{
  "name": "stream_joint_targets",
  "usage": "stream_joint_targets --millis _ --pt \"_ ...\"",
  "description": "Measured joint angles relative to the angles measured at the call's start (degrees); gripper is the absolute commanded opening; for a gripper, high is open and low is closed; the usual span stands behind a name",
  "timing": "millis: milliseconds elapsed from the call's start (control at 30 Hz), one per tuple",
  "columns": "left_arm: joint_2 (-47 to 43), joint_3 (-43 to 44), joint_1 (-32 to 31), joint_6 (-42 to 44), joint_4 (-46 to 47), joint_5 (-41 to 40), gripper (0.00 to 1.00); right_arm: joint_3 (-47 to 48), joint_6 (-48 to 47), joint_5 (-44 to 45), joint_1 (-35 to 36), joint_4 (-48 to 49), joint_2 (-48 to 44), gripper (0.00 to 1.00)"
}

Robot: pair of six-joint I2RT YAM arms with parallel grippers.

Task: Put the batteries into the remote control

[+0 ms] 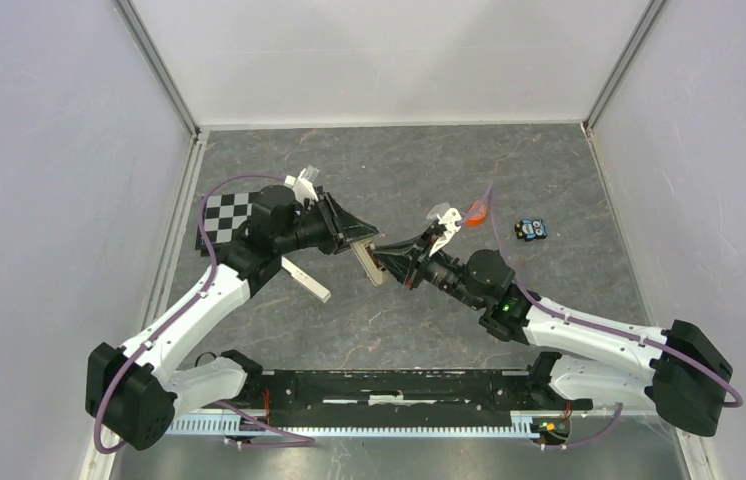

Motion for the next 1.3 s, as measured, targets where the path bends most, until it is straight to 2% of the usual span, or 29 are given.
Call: stream_joint_targets --millis 267,333,467,600,700,833,933,1067,1300 --pt "-0.02 -0.92 0.55 0.0 0.0 0.11 0.02 0.0 -0.37 -0.46 0.04 -1.29 0.04 0.41" --pt "-0.02 -0.96 0.66 0.02 0.0 0.11 0.02 0.02 -0.24 -0.55 0.04 -2.25 0.02 0.5" --pt "-0.04 -0.98 1.14 0.22 -0.09 0.09 0.02 0.07 2.05 0.5 0.04 -4.85 -0.74 0.78" --pt "-0.09 -0.98 1.92 1.99 -0.52 0.0 0.02 0.98 7.19 2.19 0.04 -9.18 -2.56 0.97" --pt "-0.09 -1.01 2.78 3.8 -1.27 -0.02 0.02 2.75 13.55 4.15 0.04 -14.03 -3.65 0.98" --pt "-0.09 -1.4 3.54 5.05 -0.98 -0.04 0.02 3.1 27.71 6.58 -0.07 -18.69 -5.07 0.98" --pt "-0.11 -1.86 3.63 5.25 0.2 -0.11 0.02 -1.68 39.85 8.26 -0.07 -17.2 -7.5 0.98" --pt "-0.48 -2.69 3.63 5.2 2.36 -0.28 0.02 -7.98 50.6 11.91 -0.07 -14.32 -8.24 0.98" --pt "0.61 -3.58 3.63 4.59 7.65 0.13 0.02 -7.02 59.49 13.09 -0.17 -3.89 -0.57 0.98"
